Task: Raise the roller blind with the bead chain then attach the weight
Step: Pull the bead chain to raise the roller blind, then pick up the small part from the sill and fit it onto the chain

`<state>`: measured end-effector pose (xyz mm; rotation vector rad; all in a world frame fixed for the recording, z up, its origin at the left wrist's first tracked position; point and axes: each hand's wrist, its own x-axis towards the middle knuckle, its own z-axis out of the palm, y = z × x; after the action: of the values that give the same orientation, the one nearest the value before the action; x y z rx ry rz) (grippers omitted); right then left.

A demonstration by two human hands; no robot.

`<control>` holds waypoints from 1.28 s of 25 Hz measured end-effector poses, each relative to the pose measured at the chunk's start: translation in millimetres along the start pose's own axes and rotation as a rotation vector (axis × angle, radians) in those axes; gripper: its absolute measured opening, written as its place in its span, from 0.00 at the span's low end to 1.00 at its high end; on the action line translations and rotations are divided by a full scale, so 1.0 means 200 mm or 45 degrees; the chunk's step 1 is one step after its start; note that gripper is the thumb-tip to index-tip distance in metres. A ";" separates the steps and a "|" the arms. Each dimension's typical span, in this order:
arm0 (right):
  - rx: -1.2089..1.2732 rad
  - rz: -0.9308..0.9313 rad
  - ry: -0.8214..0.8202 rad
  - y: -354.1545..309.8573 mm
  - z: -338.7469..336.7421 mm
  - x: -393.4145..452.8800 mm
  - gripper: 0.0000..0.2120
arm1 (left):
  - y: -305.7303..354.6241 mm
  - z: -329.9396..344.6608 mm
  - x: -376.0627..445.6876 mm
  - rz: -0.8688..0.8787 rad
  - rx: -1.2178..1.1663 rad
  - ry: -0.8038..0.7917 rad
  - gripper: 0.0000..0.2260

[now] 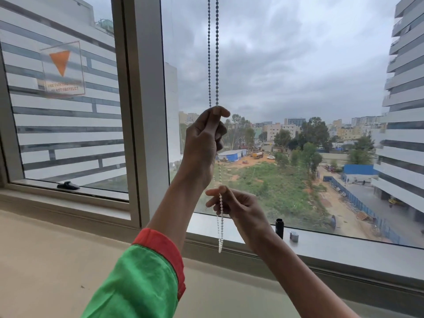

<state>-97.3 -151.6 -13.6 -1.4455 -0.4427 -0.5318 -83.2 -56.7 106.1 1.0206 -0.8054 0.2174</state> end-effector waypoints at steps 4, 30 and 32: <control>0.098 0.053 0.092 -0.04 -0.01 0.03 0.33 | -0.08 -0.03 -0.08 -0.043 -0.036 -0.022 0.14; -1.303 0.375 0.716 0.42 -0.79 -0.07 0.17 | -0.44 -0.19 -0.32 -0.316 0.007 0.087 0.14; -1.460 0.385 0.703 0.51 -0.78 -0.08 0.22 | -0.50 -0.23 -0.36 -0.343 0.017 0.103 0.14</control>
<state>-55.2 -301.6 -117.7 -2.2713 0.6378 -0.9691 -58.4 -58.2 -23.4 1.1138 -0.5862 0.0331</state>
